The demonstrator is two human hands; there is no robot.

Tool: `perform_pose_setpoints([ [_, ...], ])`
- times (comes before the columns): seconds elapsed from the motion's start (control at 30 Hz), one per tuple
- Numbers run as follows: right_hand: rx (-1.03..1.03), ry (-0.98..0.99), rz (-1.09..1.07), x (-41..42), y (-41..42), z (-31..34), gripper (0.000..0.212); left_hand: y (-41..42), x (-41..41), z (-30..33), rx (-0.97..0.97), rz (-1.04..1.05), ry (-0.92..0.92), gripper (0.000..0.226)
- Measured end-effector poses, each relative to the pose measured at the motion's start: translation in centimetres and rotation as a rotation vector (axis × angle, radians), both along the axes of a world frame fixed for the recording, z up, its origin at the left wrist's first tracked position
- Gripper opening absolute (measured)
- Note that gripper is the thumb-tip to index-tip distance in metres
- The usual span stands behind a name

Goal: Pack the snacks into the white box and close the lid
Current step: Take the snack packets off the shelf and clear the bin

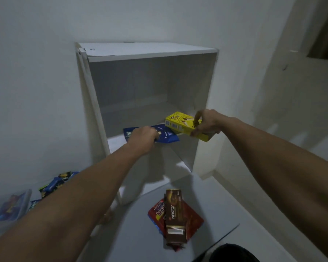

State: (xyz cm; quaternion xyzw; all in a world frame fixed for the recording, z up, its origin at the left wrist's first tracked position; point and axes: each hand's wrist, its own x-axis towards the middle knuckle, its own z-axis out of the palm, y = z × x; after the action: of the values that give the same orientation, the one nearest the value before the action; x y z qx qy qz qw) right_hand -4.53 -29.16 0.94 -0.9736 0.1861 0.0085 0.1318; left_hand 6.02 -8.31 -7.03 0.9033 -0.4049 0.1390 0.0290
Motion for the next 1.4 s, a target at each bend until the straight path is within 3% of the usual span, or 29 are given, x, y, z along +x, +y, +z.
perform_pose_setpoints([
  [0.33,0.07,-0.016,-0.088,-9.7,-3.1,0.3,0.062,-3.1,-6.8,2.2,-0.083,-0.058,-0.054,0.019],
  [0.67,0.085,0.065,-0.304,-24.2,-9.3,-3.2,0.061,-11.7,-17.3,-0.1,-0.037,-0.298,-0.003,0.011],
  [1.03,0.204,0.208,-0.568,-36.8,-15.1,-16.2,0.065,-20.7,-28.3,-11.8,0.151,-0.504,0.237,0.017],
  [1.4,0.289,0.401,-0.744,-40.9,-16.0,-31.5,0.072,-23.5,-32.0,-26.3,0.292,-0.591,0.389,0.017],
])
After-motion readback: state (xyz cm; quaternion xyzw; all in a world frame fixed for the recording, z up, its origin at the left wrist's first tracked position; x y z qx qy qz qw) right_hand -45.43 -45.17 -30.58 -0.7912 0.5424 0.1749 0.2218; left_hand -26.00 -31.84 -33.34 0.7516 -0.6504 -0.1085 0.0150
